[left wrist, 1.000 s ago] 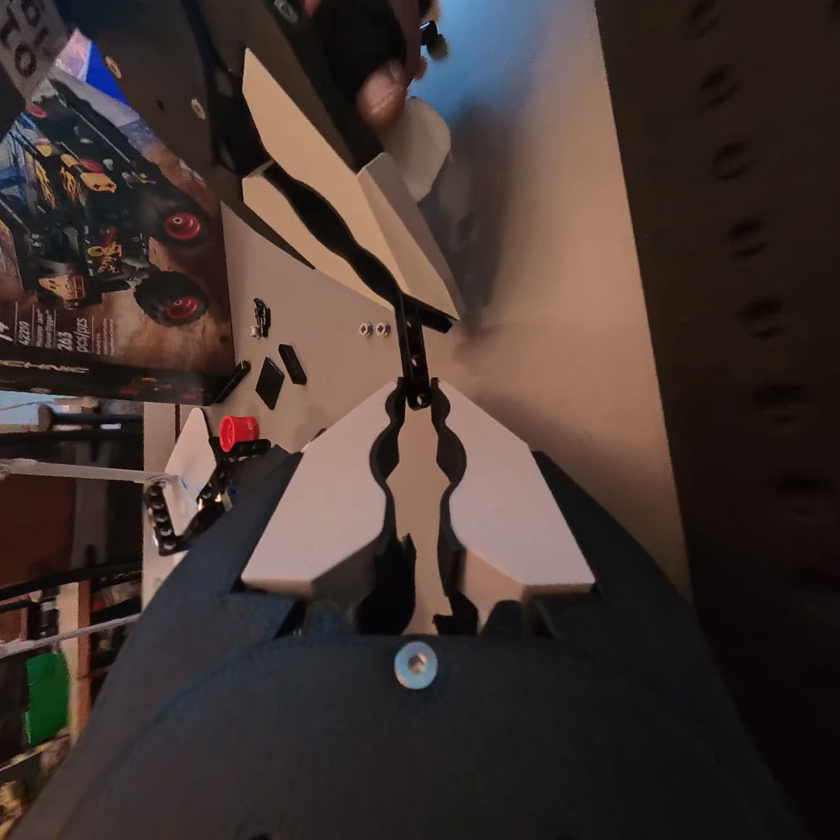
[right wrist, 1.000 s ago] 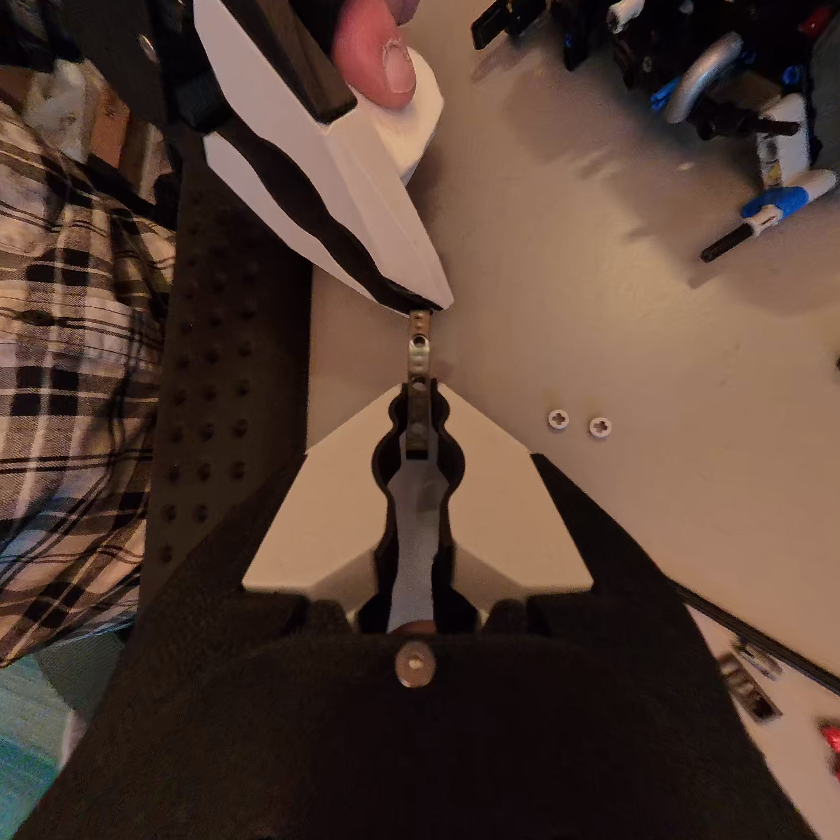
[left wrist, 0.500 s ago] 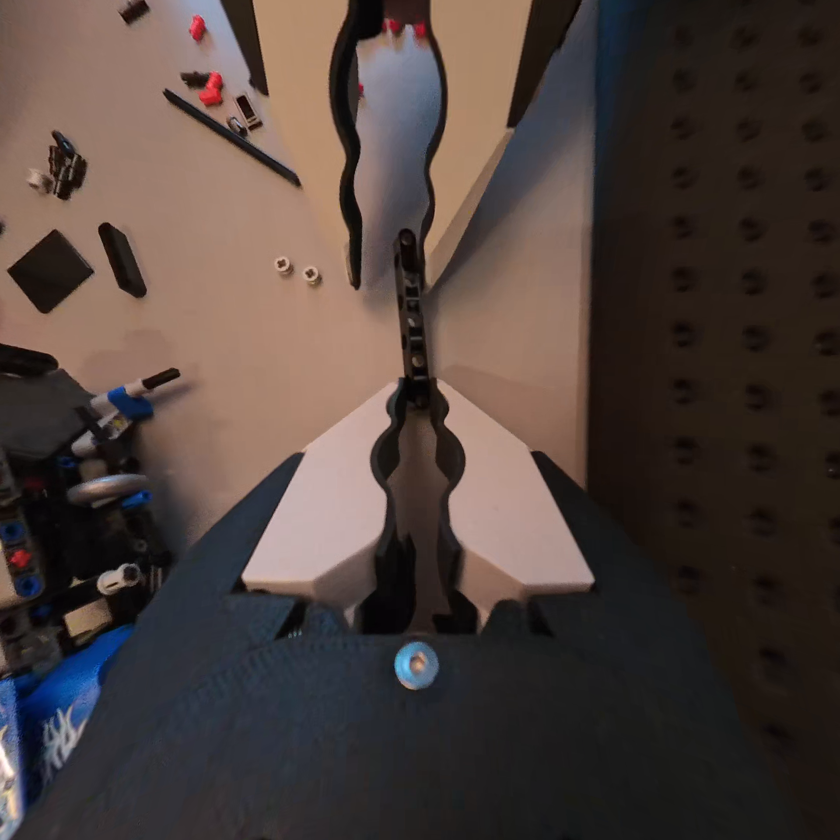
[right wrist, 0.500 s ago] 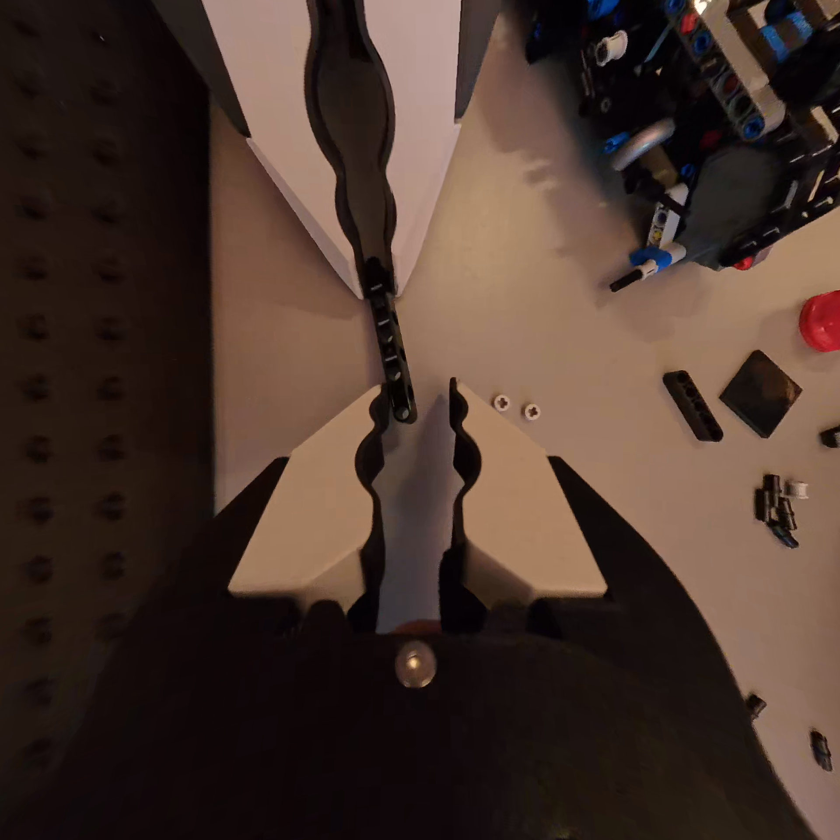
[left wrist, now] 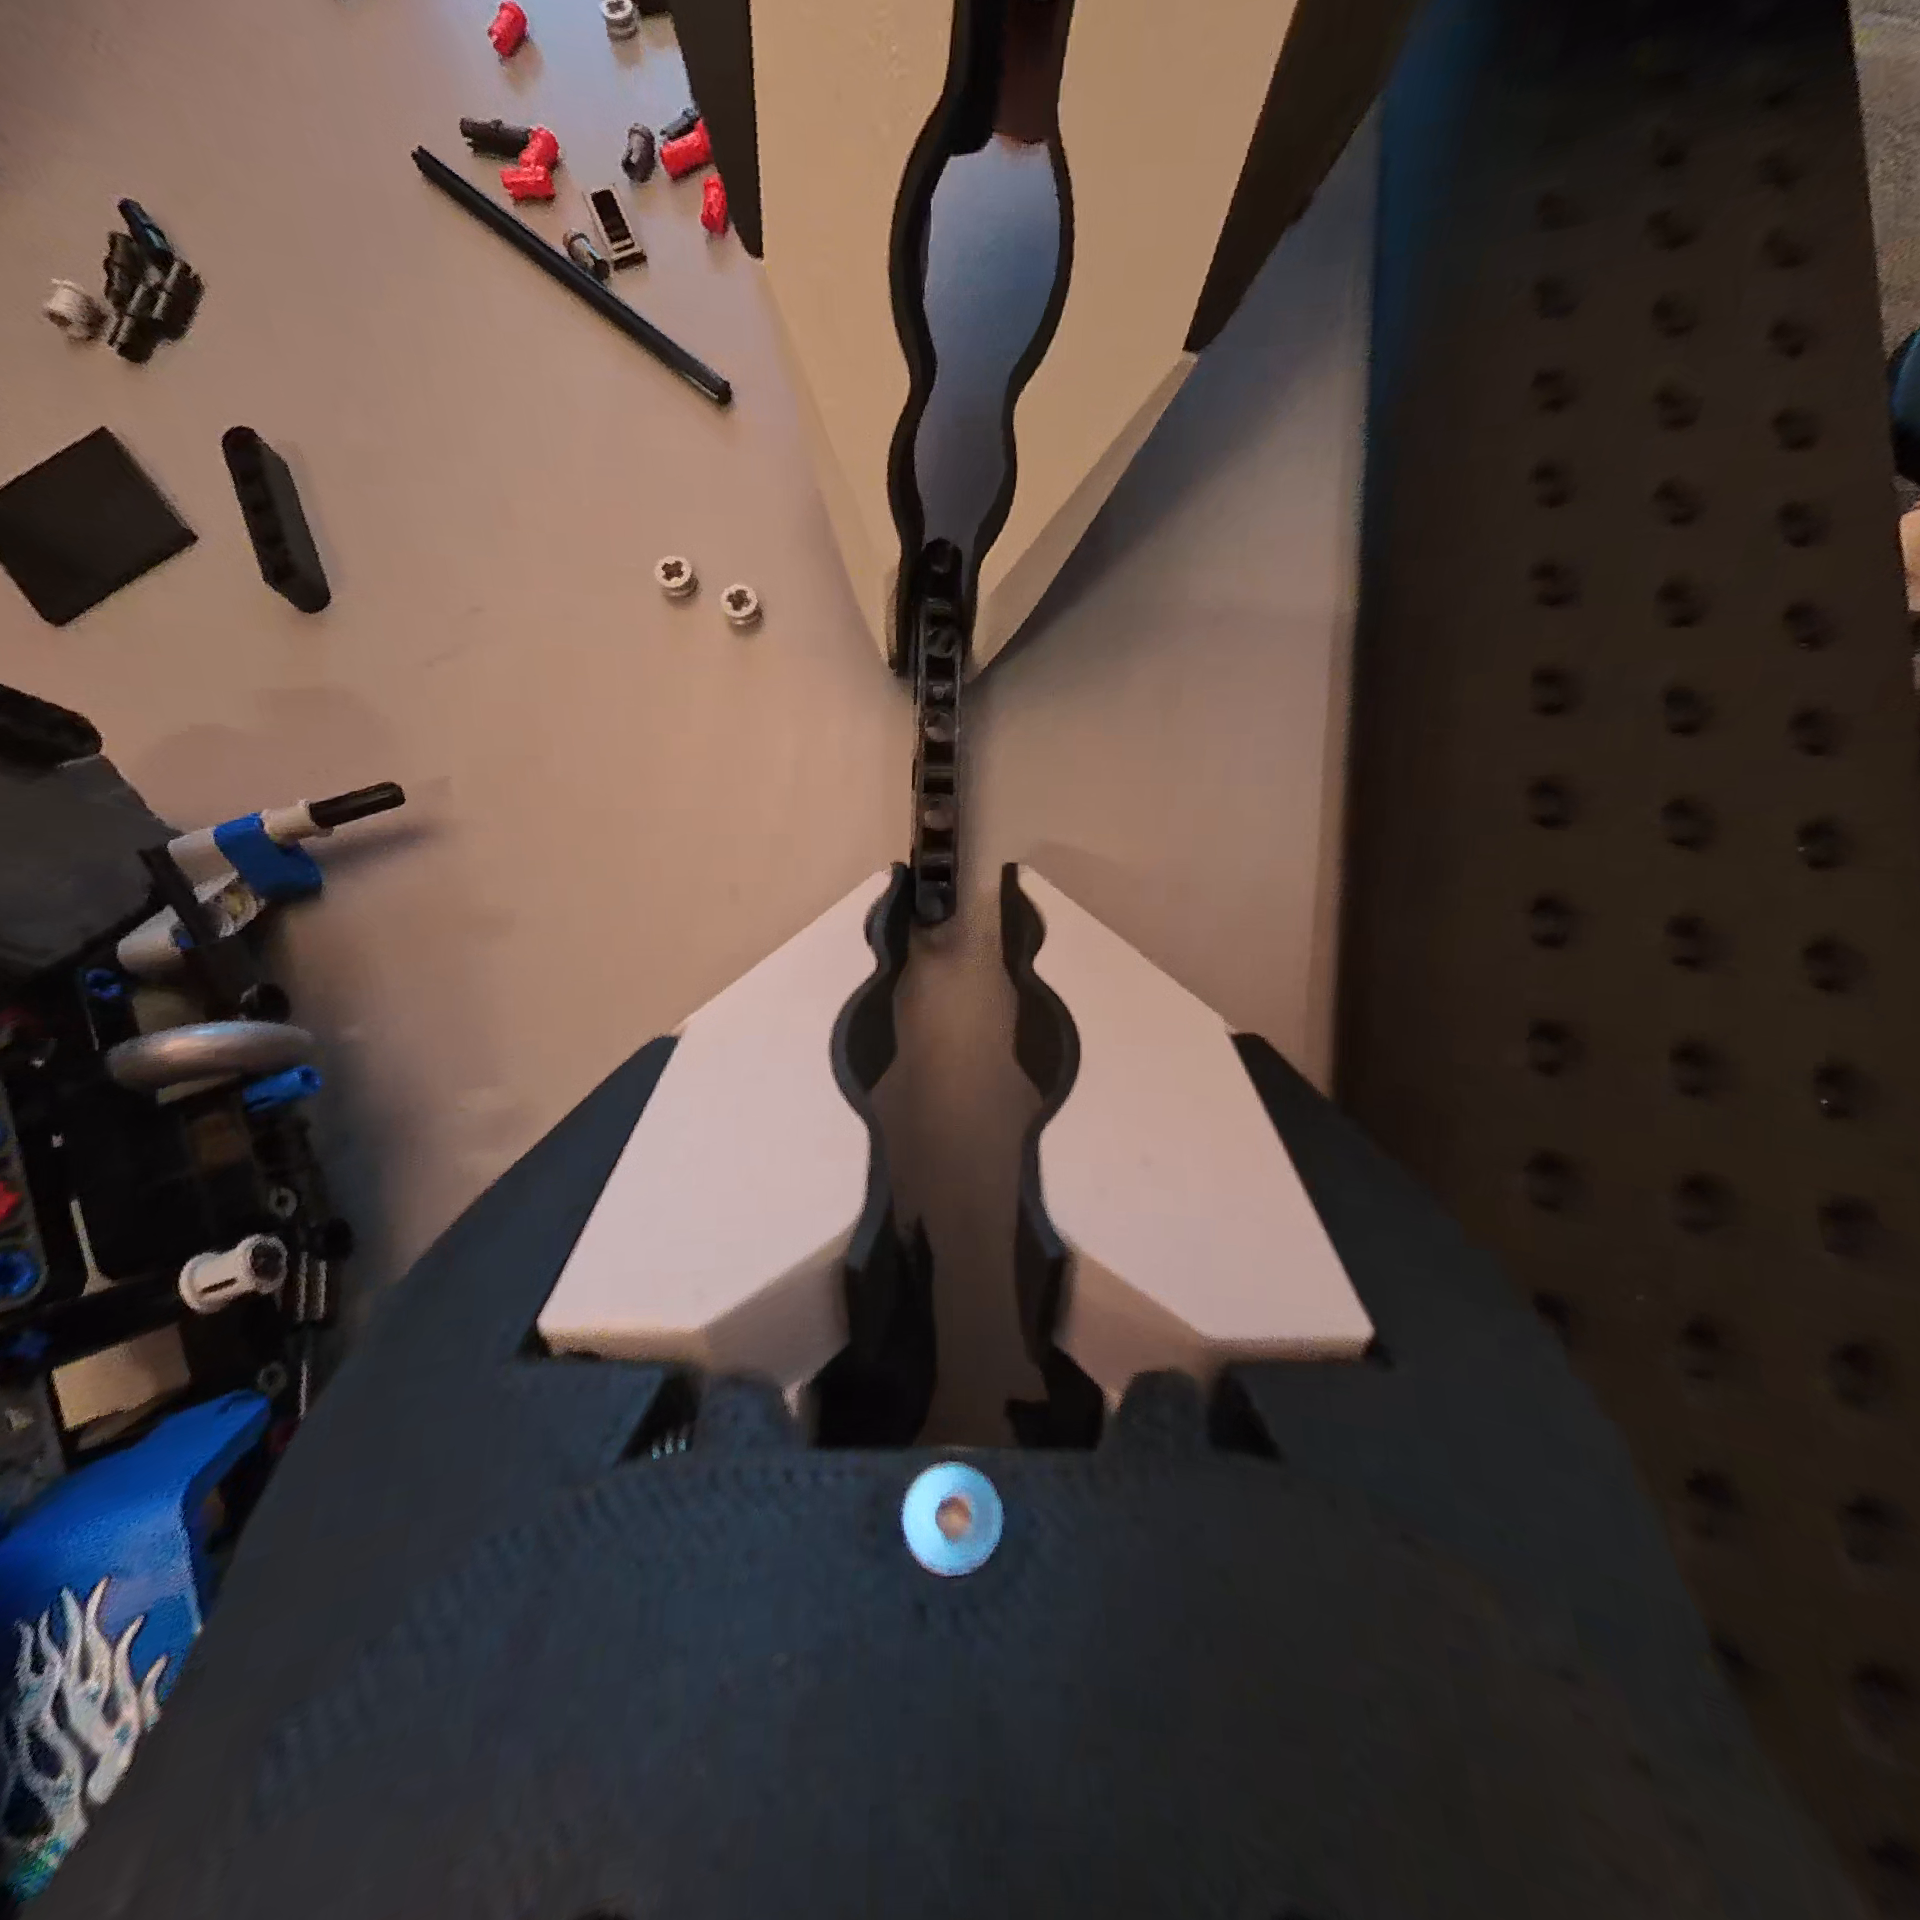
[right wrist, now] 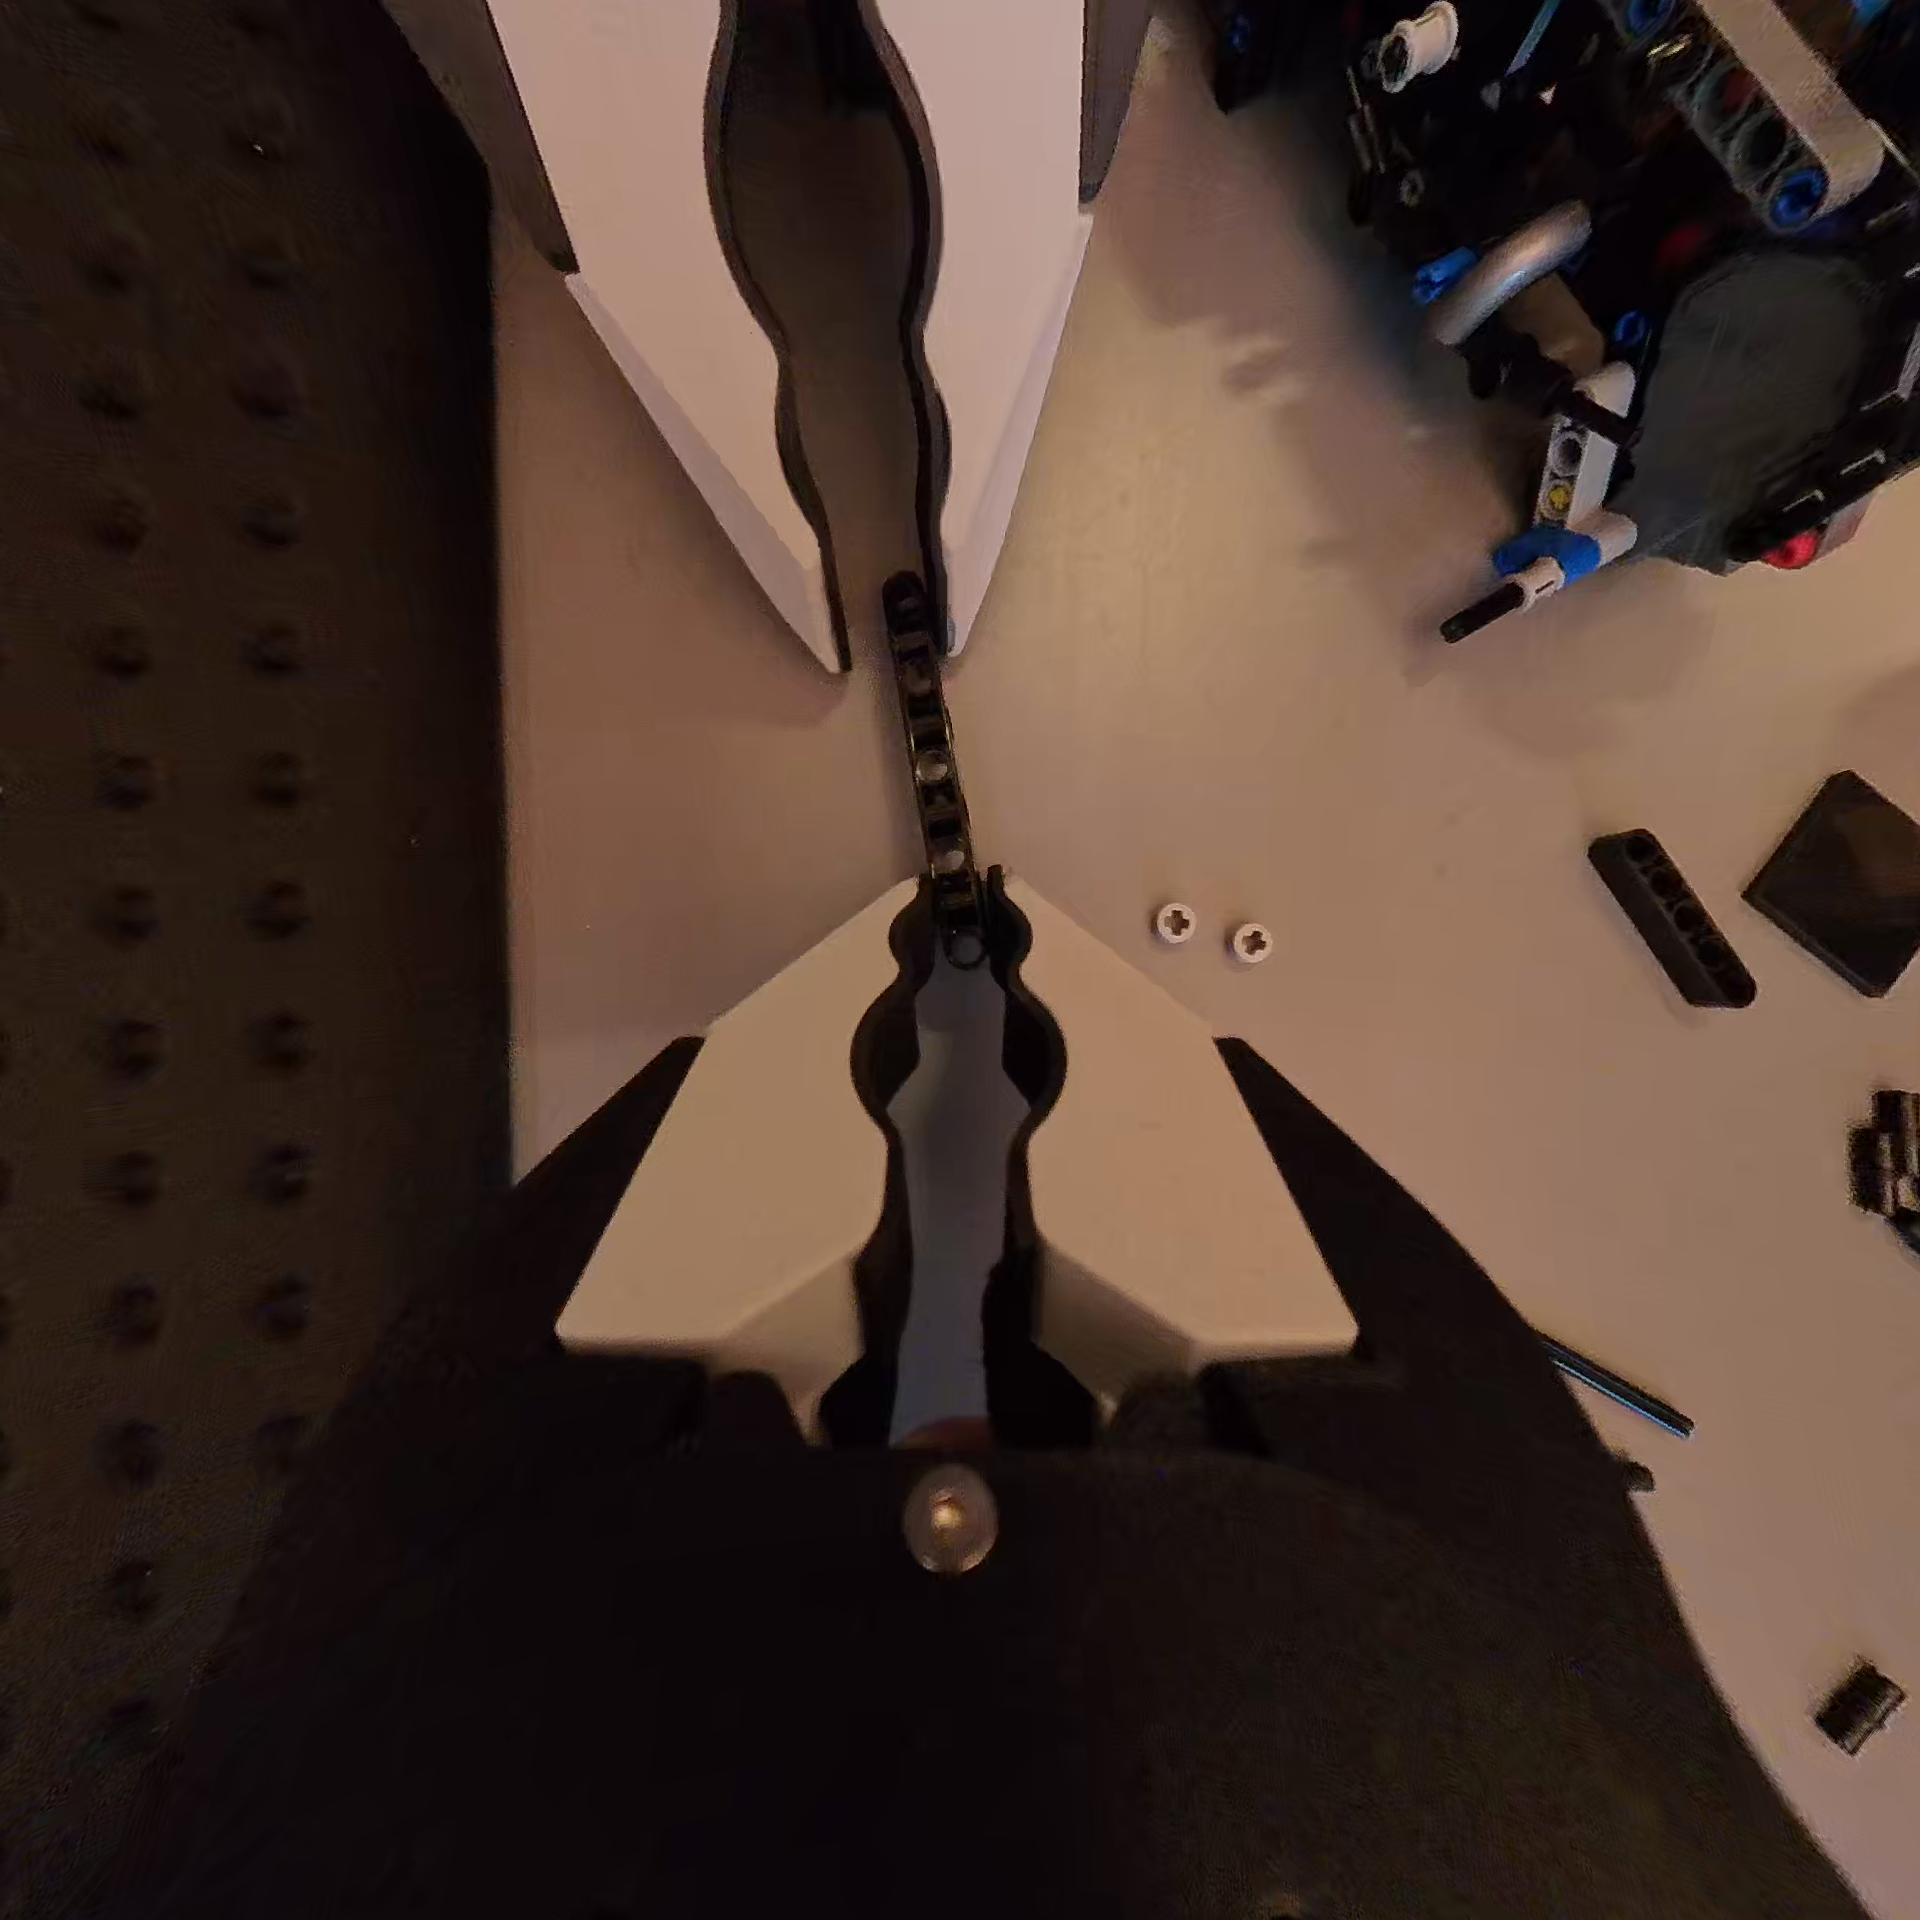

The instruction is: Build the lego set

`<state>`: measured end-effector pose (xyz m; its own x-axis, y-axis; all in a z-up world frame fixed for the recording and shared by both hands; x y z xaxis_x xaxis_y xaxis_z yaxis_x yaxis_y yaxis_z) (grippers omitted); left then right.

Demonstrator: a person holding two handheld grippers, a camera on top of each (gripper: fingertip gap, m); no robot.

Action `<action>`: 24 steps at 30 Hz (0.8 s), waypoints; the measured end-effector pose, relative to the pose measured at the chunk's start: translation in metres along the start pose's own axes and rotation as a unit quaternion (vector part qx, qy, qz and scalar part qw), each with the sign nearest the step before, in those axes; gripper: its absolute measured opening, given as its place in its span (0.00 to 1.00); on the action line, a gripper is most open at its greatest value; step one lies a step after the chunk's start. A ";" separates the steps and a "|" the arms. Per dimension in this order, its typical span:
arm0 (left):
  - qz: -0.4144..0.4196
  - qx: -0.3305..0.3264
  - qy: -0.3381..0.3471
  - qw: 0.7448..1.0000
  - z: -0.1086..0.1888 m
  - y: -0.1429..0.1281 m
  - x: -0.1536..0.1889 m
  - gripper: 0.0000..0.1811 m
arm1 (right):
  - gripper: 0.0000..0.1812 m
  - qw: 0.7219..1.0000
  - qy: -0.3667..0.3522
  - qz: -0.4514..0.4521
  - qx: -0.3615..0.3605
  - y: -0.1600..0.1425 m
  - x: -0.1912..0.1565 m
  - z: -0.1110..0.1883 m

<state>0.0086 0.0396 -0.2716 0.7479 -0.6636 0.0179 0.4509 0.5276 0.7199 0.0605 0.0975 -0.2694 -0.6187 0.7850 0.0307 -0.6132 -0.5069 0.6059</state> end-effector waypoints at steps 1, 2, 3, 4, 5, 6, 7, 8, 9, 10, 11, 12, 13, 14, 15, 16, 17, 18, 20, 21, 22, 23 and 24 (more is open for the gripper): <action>-0.001 -0.001 0.000 1.000 0.000 0.000 0.000 0.07 | 0.04 1.000 0.002 -0.001 0.001 0.000 0.000 0.000; -0.003 -0.001 0.002 1.000 0.000 0.000 0.000 0.07 | 0.04 1.000 0.004 -0.004 0.001 0.000 0.000 0.000; -0.005 -0.004 0.004 1.000 0.000 0.000 0.000 0.06 | 0.04 1.000 0.006 -0.008 0.001 0.000 0.001 0.000; -0.007 -0.004 0.006 1.000 0.000 0.000 0.000 0.05 | 0.05 1.000 0.008 -0.012 0.001 0.000 0.001 0.000; -0.008 -0.004 0.007 1.000 0.000 0.000 0.000 0.04 | 0.05 1.000 0.010 -0.015 0.002 0.000 0.002 0.000; -0.008 -0.004 0.005 1.000 0.000 0.000 0.001 0.04 | 0.07 1.000 0.010 -0.018 0.002 0.000 0.002 0.000; -0.007 -0.003 0.003 1.000 0.000 0.000 0.001 0.03 | 0.07 1.000 0.009 -0.017 0.002 0.000 0.002 0.000; -0.005 -0.002 0.002 1.000 0.000 0.000 0.001 0.03 | 0.08 1.000 0.008 -0.014 0.002 0.000 0.002 0.000; 0.000 -0.003 -0.002 1.000 0.001 0.000 0.002 0.03 | 0.09 1.000 0.006 -0.011 0.003 0.001 0.002 0.001; 0.002 -0.003 -0.002 1.000 0.001 0.001 0.001 0.03 | 0.09 1.000 0.004 -0.008 0.003 0.001 0.002 0.002; -0.001 -0.005 0.004 1.000 0.002 0.000 0.000 0.03 | 0.10 1.000 0.003 -0.005 0.001 0.001 0.001 0.003; -0.005 -0.007 0.010 1.000 0.002 0.000 -0.001 0.03 | 0.10 1.000 0.000 -0.001 0.000 0.001 0.001 0.004; -0.008 -0.010 0.013 1.000 0.002 0.000 -0.001 0.03 | 0.10 1.000 -0.003 0.001 0.003 0.002 0.002 0.005; -0.010 -0.011 0.013 1.000 0.002 0.000 -0.001 0.03 | 0.10 1.000 -0.001 0.001 0.004 0.003 0.001 0.005; -0.011 -0.011 0.013 1.000 0.002 0.000 0.000 0.03 | 0.10 1.000 0.001 0.002 0.003 0.003 0.000 0.006; -0.011 -0.011 0.012 1.000 0.002 0.001 0.000 0.03 | 0.09 1.000 -0.001 0.004 0.002 0.003 0.001 0.006; -0.010 -0.011 0.009 1.000 0.002 0.001 0.000 0.03 | 0.08 1.000 -0.001 0.003 0.002 0.003 0.001 0.007; -0.007 -0.010 0.007 1.000 0.002 0.001 0.001 0.03 | 0.07 1.000 0.003 -0.001 0.003 0.002 0.000 0.006; 0.001 -0.009 -0.002 1.000 0.002 0.001 0.002 0.06 | 0.05 1.000 0.003 -0.003 -0.006 -0.001 0.001 0.003; 0.003 -0.009 -0.003 1.000 0.002 0.001 0.002 0.07 | 0.05 1.000 0.005 -0.003 -0.009 -0.002 0.000 0.002; 0.003 -0.008 -0.003 1.000 0.003 0.001 0.002 0.07 | 0.05 1.000 0.008 -0.005 -0.006 -0.001 0.000 0.002; 0.003 -0.009 -0.003 1.000 0.003 0.000 0.002 0.08 | 0.05 1.000 0.008 -0.006 -0.006 -0.001 0.000 0.003; 0.003 -0.009 -0.004 1.000 0.003 0.000 0.002 0.09 | 0.06 1.000 0.006 -0.006 -0.006 -0.001 0.001 0.003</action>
Point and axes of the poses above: each gripper's, where its closed fingertips meet, z back along the fingers, y out of its top, x = y × z across the jaws, the point moved 3 cm from there along z, back along the fingers, and after that the axes turned 2 degrees about x, right-handed, at the moved point
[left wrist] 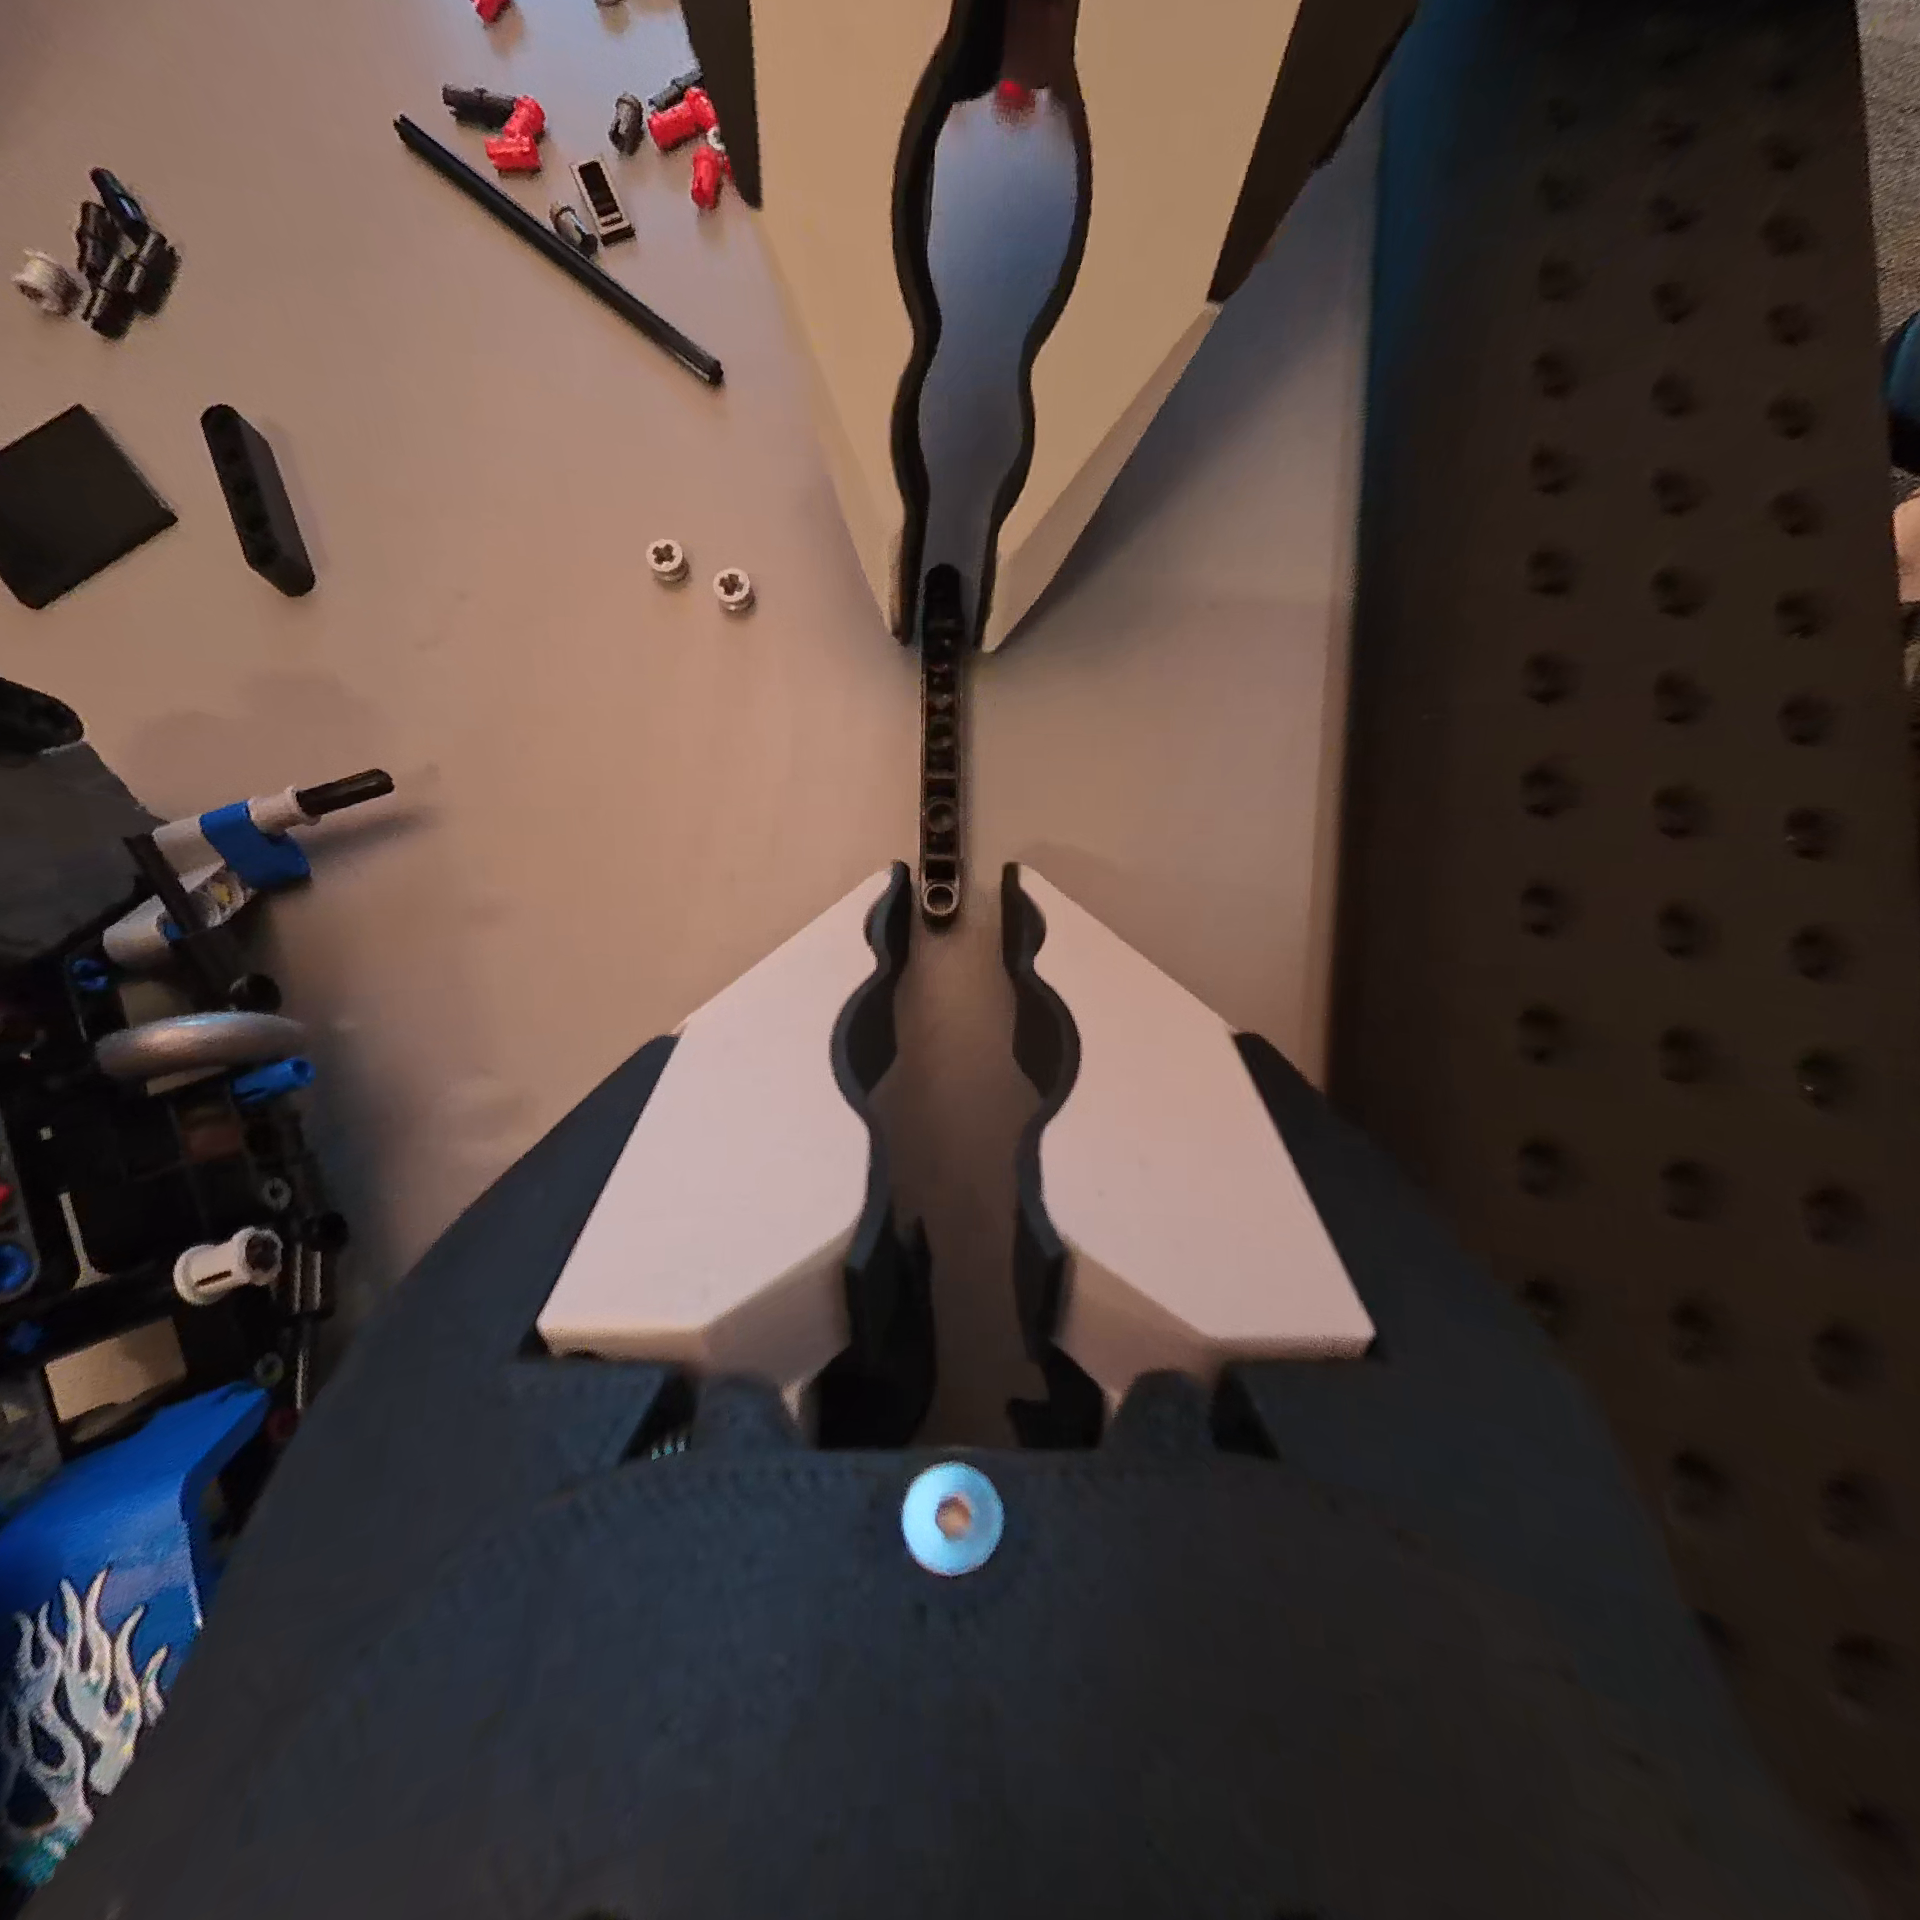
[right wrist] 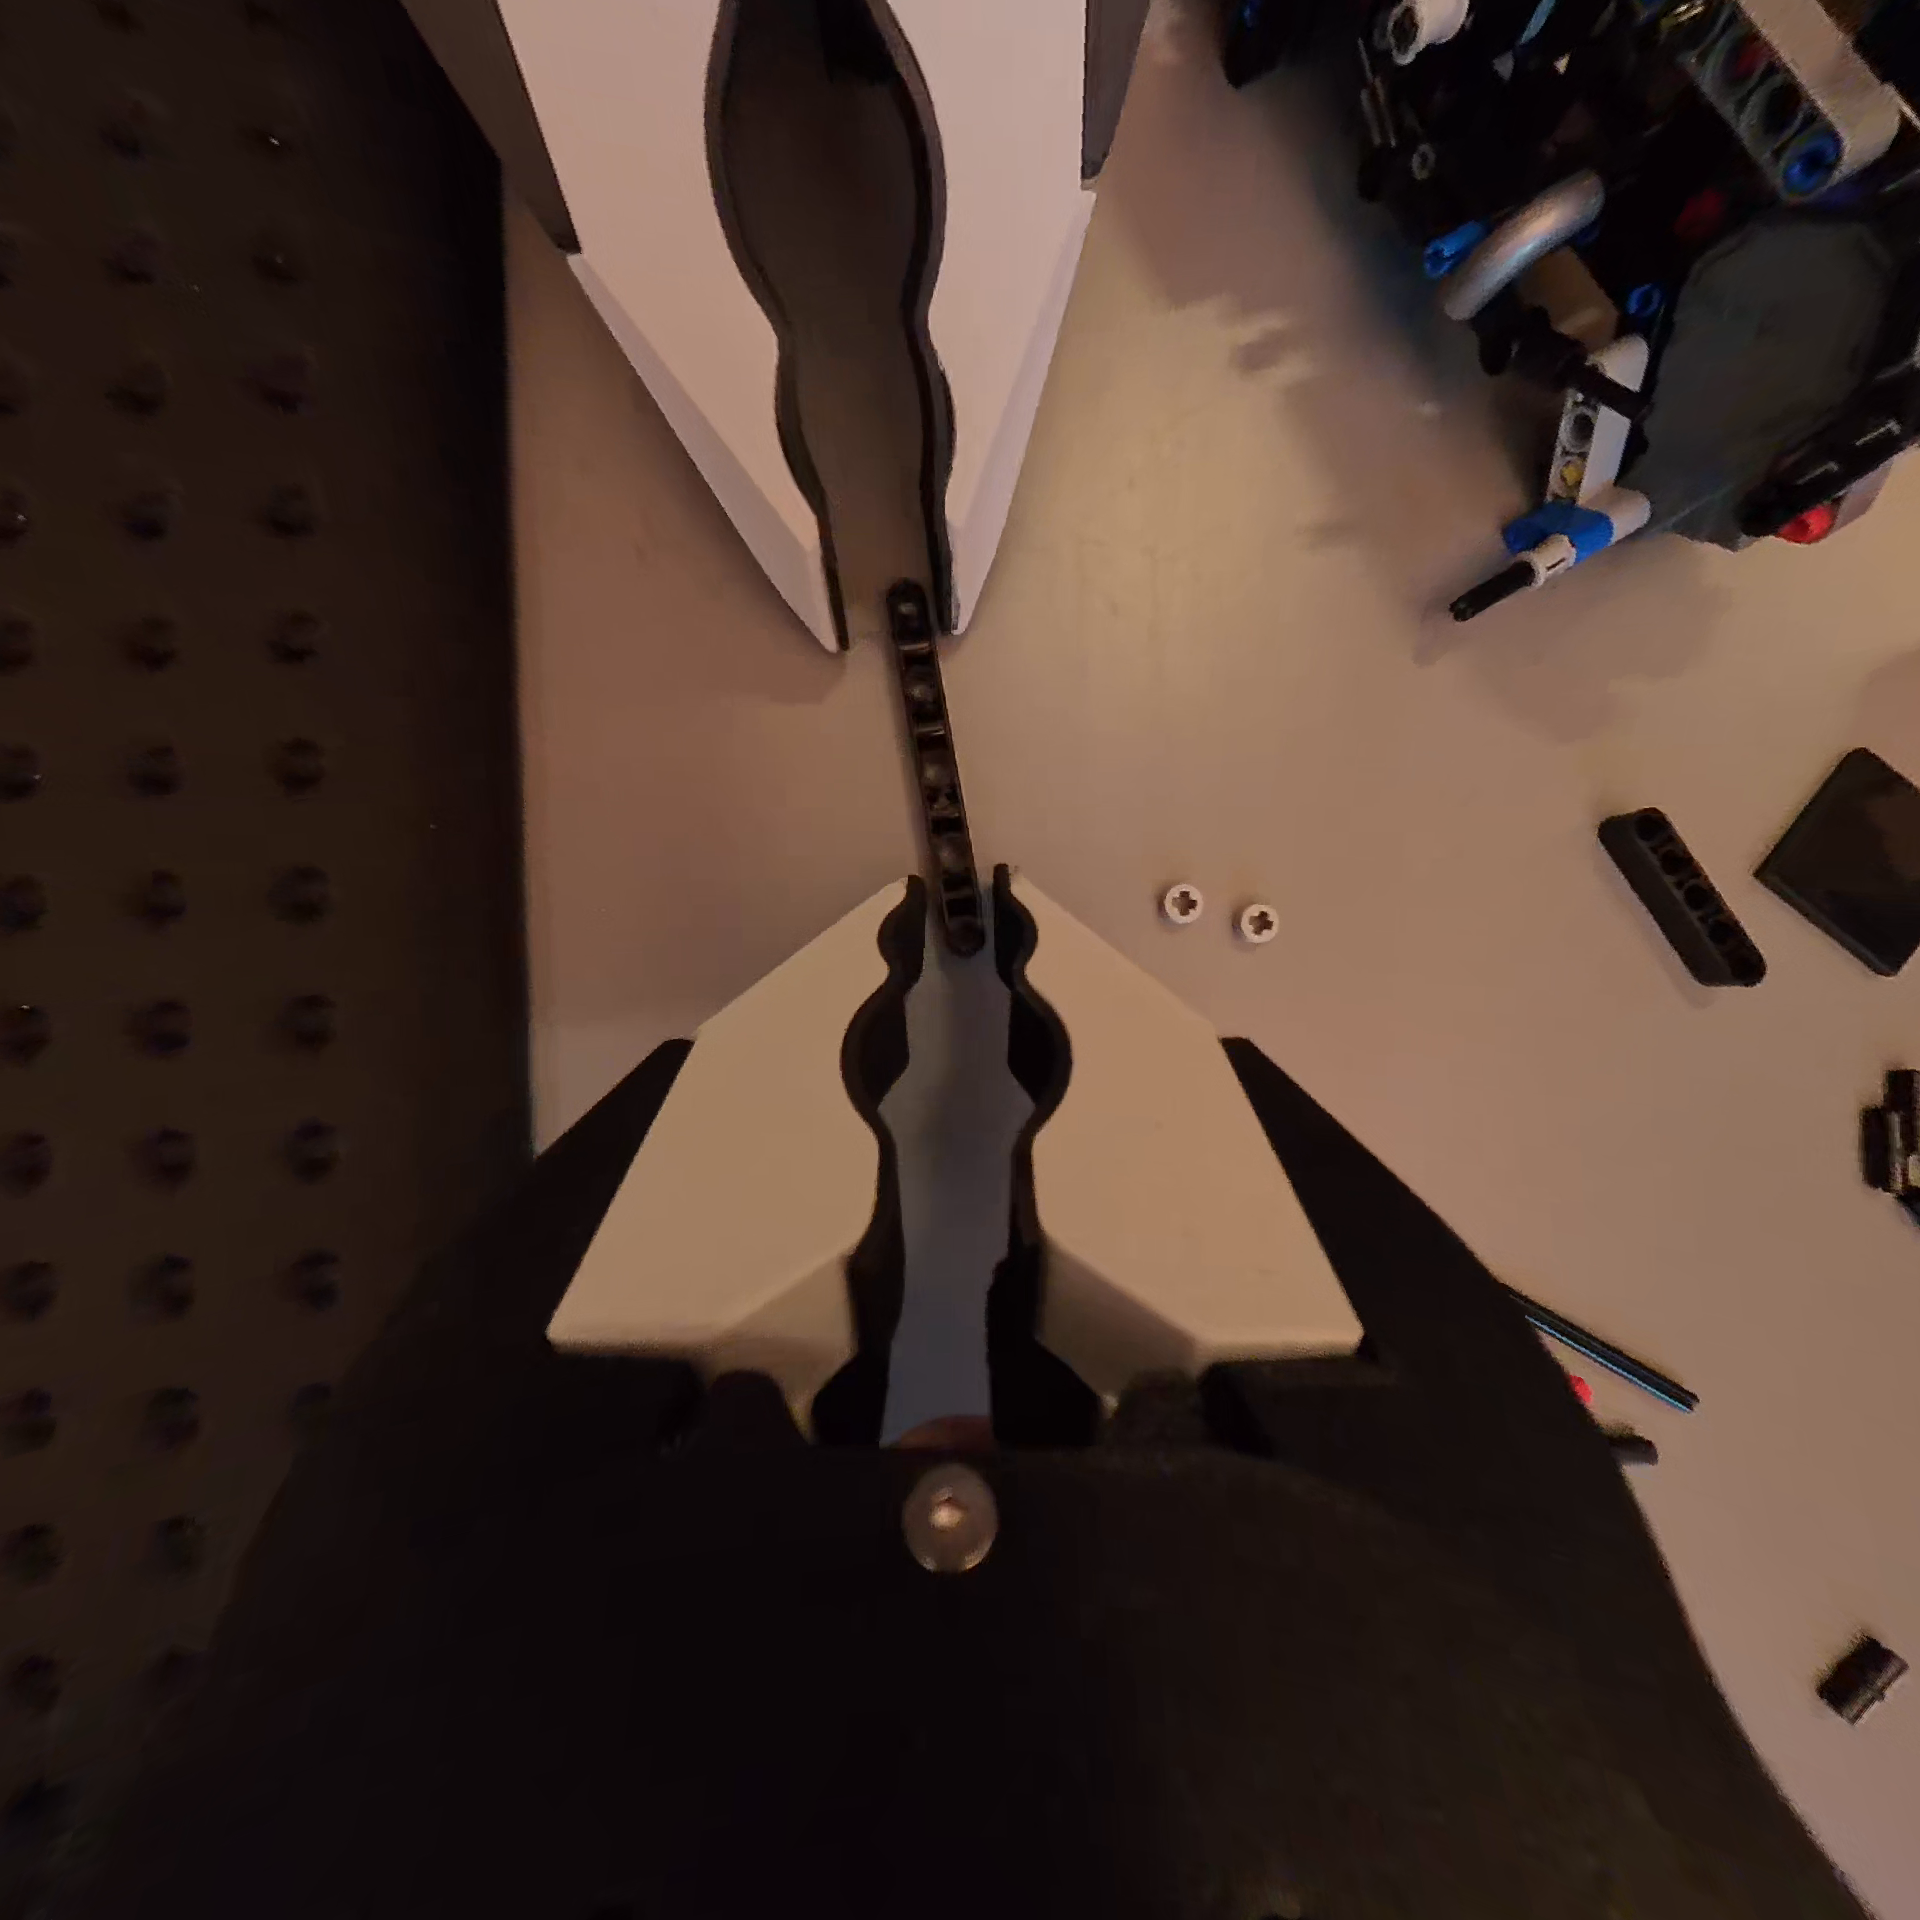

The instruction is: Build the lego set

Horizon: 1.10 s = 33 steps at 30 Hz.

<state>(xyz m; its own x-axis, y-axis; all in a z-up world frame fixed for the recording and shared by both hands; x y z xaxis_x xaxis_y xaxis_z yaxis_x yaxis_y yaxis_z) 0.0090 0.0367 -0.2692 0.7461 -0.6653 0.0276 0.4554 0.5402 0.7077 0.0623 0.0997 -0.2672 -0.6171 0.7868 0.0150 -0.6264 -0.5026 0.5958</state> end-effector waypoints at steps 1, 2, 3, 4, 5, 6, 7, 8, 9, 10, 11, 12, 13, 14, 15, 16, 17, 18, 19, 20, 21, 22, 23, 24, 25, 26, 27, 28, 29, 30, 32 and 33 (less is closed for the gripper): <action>-0.001 0.000 0.000 1.000 0.000 0.000 0.000 0.09 | 0.07 1.000 -0.002 -0.001 0.002 0.001 0.001 0.002; -0.002 0.001 0.001 1.000 0.000 0.000 0.000 0.09 | 0.07 1.000 -0.004 -0.002 0.008 0.002 0.002 0.004; -0.003 0.000 0.003 1.000 0.000 0.000 0.000 0.10 | 0.08 1.000 -0.007 -0.004 0.016 0.003 0.003 0.009; -0.004 0.000 0.005 1.000 0.000 0.000 -0.001 0.12 | 0.08 1.000 -0.015 -0.007 0.022 0.004 0.007 0.014; -0.006 0.001 0.007 1.000 0.000 0.000 -0.001 0.13 | 0.08 0.999 -0.029 -0.009 0.025 0.004 0.013 0.021; -0.008 0.004 0.009 1.000 0.000 0.001 -0.001 0.13 | 0.08 0.998 -0.045 -0.014 0.028 0.002 0.020 0.030; -0.008 0.006 0.012 1.000 0.001 0.002 -0.002 0.14 | 0.07 0.997 -0.063 -0.023 0.034 0.001 0.030 0.040; -0.008 0.009 0.014 1.000 0.001 0.002 -0.003 0.14 | 0.07 0.995 -0.082 -0.035 0.042 -0.001 0.041 0.050; -0.009 0.015 0.017 1.000 0.002 0.004 -0.003 0.15 | 0.06 0.992 -0.105 -0.047 0.045 -0.004 0.053 0.059; -0.007 0.019 0.018 1.000 0.002 0.005 -0.004 0.15 | 0.06 0.989 -0.131 -0.055 0.041 -0.010 0.068 0.067; -0.006 0.022 0.019 1.000 0.003 0.006 -0.005 0.16 | 0.05 0.986 -0.155 -0.057 0.030 -0.017 0.082 0.072; -0.007 0.024 0.020 0.999 0.003 0.007 -0.006 0.16 | 0.06 0.984 -0.168 -0.058 0.016 -0.025 0.093 0.075; -0.008 0.024 0.022 0.999 0.003 0.007 -0.007 0.16 | 0.06 0.982 -0.177 -0.061 0.005 -0.031 0.103 0.076; -0.009 0.023 0.024 0.999 0.003 0.006 -0.008 0.16 | 0.06 0.981 -0.185 -0.063 0.001 -0.035 0.113 0.076; -0.008 0.023 0.025 0.999 0.003 0.006 -0.008 0.16 | 0.06 0.980 -0.189 -0.065 -0.001 -0.037 0.121 0.074; -0.008 0.022 0.025 0.999 0.002 0.005 -0.008 0.16 | 0.06 0.979 -0.190 -0.068 -0.004 -0.040 0.130 0.070; -0.007 0.022 0.024 0.999 0.001 0.004 -0.008 0.16 | 0.06 0.979 -0.192 -0.066 -0.007 -0.042 0.138 0.067; -0.008 0.020 0.026 0.999 0.001 0.004 -0.009 0.16 | 0.07 0.979 -0.194 -0.066 -0.011 -0.045 0.146 0.063; -0.008 0.019 0.027 0.999 0.000 0.003 -0.009 0.16 | 0.07 0.979 -0.192 -0.066 -0.018 -0.048 0.153 0.058; -0.009 0.018 0.028 0.999 0.000 0.003 -0.010 0.16 | 0.08 0.979 -0.193 -0.063 -0.024 -0.051 0.160 0.055; -0.008 0.018 0.028 0.999 -0.001 0.002 -0.010 0.16 | 0.08 0.979 -0.195 -0.057 -0.029 -0.053 0.166 0.052; -0.007 0.018 0.027 0.999 -0.001 0.002 -0.011 0.16 | 0.08 0.979 -0.194 -0.051 -0.035 -0.054 0.172 0.050; -0.006 0.019 0.027 0.999 -0.001 0.002 -0.011 0.16 | 0.08 0.980 -0.190 -0.044 -0.038 -0.055 0.176 0.048; -0.006 0.019 0.027 0.999 -0.001 0.002 -0.011 0.16 | 0.09 0.982 -0.182 -0.041 -0.037 -0.056 0.179 0.045; -0.005 0.020 0.026 0.999 -0.001 0.002 -0.012 0.16 | 0.09 0.983 -0.175 -0.040 -0.033 -0.055 0.183 0.043; -0.005 0.021 0.026 0.999 -0.001 0.002 -0.012 0.16 | 0.10 0.985 -0.166 -0.036 -0.027 -0.054 0.185 0.042; -0.004 0.021 0.026 0.999 -0.001 0.002 -0.012 0.16 | 0.10 0.987 -0.155 -0.030 -0.015 -0.052 0.185 0.041; -0.003 0.021 0.025 0.999 -0.001 0.002 -0.013 0.16 | 0.10 0.989 -0.145 -0.030 -0.006 -0.050 0.187 0.040; -0.003 0.022 0.024 0.999 -0.001 0.001 -0.013 0.16 | 0.10 0.990 -0.136 -0.034 -0.007 -0.051 0.188 0.039; -0.003 0.021 0.023 1.000 -0.001 0.001 -0.013 0.16 | 0.09 0.991 -0.131 -0.033 -0.013 -0.053 0.190 0.037; -0.002 0.019 0.022 1.000 -0.002 0.000 -0.013 0.16 | 0.05 0.993 -0.114 -0.035 -0.010 -0.054 0.190 0.036; -0.002 0.018 0.022 1.000 -0.003 0.000 -0.013 0.16 | 0.04 0.994 -0.105 -0.039 -0.007 -0.054 0.189 0.035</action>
<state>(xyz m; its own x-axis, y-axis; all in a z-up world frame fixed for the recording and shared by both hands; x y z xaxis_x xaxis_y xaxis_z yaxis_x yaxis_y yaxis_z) 0.0010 0.0464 -0.2713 0.7647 -0.6444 -0.0054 0.4412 0.5174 0.7332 -0.0041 0.2880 -0.2682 -0.4541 0.8804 0.1368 -0.6766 -0.4406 0.5900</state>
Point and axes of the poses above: each gripper's, where its closed fingertips meet, z back along the fingers, y out of its top, x = y × z across the jaws, the point moved 3 cm from there along z, back along the fingers, and after that the axes turned 2 degrees about x, right-handed, at the moved point
